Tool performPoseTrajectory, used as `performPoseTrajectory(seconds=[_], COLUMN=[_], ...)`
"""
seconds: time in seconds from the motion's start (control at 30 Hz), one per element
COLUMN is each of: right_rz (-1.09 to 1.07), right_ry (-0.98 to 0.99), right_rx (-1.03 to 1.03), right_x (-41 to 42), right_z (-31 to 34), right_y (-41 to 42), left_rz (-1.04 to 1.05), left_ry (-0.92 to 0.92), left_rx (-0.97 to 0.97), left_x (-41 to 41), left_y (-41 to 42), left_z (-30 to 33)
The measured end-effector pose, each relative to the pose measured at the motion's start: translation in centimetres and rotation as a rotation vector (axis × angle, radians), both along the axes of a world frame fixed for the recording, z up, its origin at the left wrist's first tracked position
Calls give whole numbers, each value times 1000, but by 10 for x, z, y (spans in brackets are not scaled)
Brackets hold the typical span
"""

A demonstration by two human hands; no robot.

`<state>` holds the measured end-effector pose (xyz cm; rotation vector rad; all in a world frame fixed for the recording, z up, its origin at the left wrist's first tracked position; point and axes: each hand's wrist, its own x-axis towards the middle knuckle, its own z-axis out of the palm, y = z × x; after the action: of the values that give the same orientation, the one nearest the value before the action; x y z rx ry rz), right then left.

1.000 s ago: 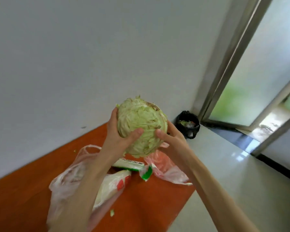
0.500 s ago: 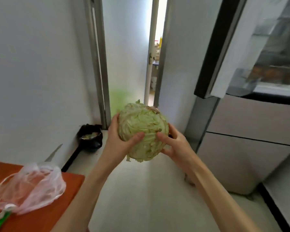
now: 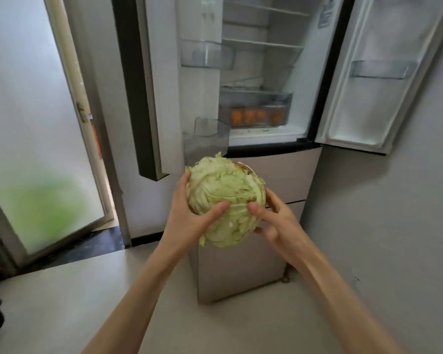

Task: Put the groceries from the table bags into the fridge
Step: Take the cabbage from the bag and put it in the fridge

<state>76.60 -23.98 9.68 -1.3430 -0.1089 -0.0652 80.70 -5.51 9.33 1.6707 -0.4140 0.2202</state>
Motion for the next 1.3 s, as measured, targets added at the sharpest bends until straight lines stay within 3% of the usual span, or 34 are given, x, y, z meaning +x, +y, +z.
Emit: performPoseTrajectory(seconds=[0.5, 0.93, 1.3], right_rz=[-245, -117, -157], right_ry=[-109, -232, -303], right_rx=[-29, 44, 225], right_x=[182, 376, 551], right_z=[44, 88, 154], right_y=[-203, -346, -365], left_rz=[-234, -11, 86], left_ry=[-63, -205, -344], left_rx=[-31, -11, 65], left_x=[223, 385, 538], left_y=[-218, -358, -388], left_z=[42, 100, 195])
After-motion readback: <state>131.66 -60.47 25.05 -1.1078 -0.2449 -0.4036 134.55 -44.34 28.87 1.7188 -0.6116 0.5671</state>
